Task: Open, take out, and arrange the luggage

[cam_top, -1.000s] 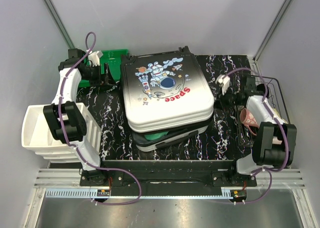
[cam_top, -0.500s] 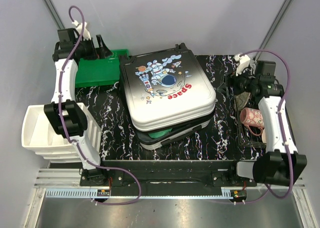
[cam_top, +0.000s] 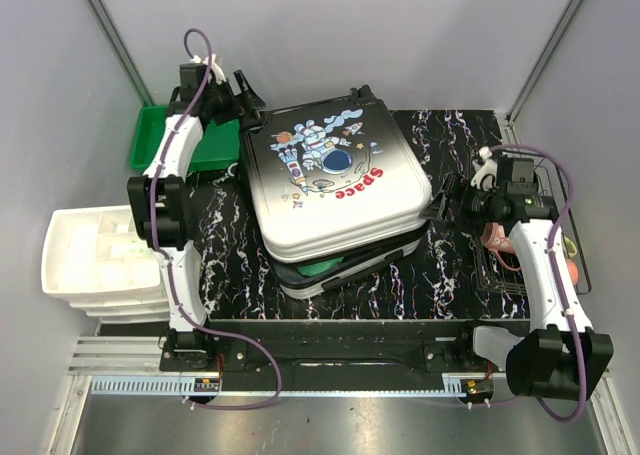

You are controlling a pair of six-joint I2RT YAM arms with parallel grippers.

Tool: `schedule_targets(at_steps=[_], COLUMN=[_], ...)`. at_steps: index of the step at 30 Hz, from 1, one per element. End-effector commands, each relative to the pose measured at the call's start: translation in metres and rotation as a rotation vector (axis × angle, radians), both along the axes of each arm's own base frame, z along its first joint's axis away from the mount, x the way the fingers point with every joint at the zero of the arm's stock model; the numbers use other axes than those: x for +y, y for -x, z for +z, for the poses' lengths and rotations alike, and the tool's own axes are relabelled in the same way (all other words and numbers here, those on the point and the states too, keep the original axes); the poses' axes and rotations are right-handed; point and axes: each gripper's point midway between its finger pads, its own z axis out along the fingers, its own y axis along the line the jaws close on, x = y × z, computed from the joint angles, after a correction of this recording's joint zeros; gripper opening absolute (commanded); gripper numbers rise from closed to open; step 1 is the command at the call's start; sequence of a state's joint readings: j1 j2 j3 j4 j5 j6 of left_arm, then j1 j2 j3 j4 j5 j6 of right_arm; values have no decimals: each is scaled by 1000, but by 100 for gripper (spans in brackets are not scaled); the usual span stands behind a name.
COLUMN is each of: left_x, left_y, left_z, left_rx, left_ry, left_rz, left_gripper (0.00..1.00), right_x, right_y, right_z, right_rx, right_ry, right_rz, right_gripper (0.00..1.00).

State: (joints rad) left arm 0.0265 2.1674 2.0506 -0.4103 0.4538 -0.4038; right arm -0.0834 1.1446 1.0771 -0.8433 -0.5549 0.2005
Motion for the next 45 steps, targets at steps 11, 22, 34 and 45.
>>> schedule_targets(at_steps=[11, 22, 34, 45], left_x=[-20, -13, -45, -118], left_y=[54, 157, 199, 224], left_z=[21, -25, -63, -64], left_rx=[-17, 141, 275, 346], left_ry=[68, 77, 121, 186], left_rz=[-22, 68, 48, -110], left_gripper=[37, 26, 38, 57], right_x=[2, 20, 11, -10], right_y=[14, -10, -159, -233], right_z=[-43, -74, -22, 61], right_rx=[182, 256, -60, -392], right_ry=[-48, -179, -144, 18], right_rz=[-185, -208, -164, -141], right_gripper=[85, 24, 15, 22])
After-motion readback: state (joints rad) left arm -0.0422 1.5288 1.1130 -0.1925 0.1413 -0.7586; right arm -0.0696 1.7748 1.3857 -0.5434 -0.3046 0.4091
